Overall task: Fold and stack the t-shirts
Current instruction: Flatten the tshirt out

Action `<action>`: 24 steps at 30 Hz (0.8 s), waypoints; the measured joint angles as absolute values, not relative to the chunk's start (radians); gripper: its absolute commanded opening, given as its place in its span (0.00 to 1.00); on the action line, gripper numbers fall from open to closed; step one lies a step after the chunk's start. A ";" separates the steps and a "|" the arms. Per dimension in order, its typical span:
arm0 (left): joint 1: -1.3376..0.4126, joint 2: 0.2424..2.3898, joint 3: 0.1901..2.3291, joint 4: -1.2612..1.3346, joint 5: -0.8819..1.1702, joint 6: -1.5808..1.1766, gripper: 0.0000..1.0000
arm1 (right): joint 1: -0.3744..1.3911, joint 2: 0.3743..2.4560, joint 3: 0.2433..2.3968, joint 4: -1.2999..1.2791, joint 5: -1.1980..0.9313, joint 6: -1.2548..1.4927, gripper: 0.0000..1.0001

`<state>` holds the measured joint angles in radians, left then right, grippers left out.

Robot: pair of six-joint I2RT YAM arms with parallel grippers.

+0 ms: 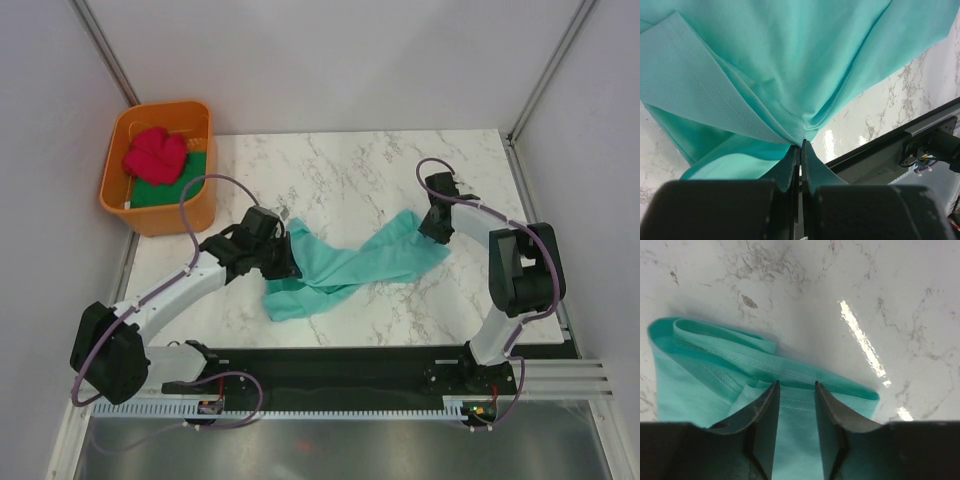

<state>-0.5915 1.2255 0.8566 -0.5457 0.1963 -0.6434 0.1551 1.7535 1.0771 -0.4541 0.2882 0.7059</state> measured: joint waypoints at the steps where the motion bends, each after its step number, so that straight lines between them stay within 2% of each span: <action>1: -0.591 1.245 0.869 -0.542 0.195 -0.643 0.02 | 0.155 1.767 1.090 -0.450 0.287 0.702 0.31; 2: -0.591 1.259 0.878 -0.540 0.194 -0.643 0.02 | 0.155 1.776 1.098 -0.446 0.284 0.698 0.22; 3: -0.591 1.280 0.889 -0.540 0.193 -0.643 0.02 | 0.155 1.786 1.109 -0.440 0.283 0.694 0.00; 8: -0.582 1.388 0.986 -0.543 0.181 -0.643 0.02 | 0.155 1.829 1.169 -0.408 0.277 0.681 0.00; 12: -0.520 1.512 1.203 -0.552 0.178 -0.632 0.02 | 0.155 1.848 1.293 -0.414 0.276 0.665 0.00; 14: -0.488 1.554 1.316 -0.541 0.177 -0.624 0.02 | 0.155 1.847 1.378 -0.427 0.276 0.666 0.16; 15: -0.476 1.561 1.354 -0.536 0.177 -0.623 0.02 | 0.155 1.847 1.420 -0.434 0.276 0.669 0.34; 16: -0.468 1.562 1.380 -0.525 0.177 -0.622 0.02 | 0.155 1.847 1.457 -0.445 0.273 0.674 0.39; 18: -0.466 1.553 1.396 -0.511 0.179 -0.621 0.02 | 0.155 1.843 1.497 -0.469 0.261 0.670 0.47; 24: -0.490 1.526 1.298 -0.520 0.187 -0.620 0.02 | 0.155 1.834 1.478 -0.556 0.205 0.687 0.49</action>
<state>-0.4896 1.5261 1.2976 -0.5198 0.1875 -0.6201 0.1547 1.8336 1.4780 -0.5564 0.2054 0.6868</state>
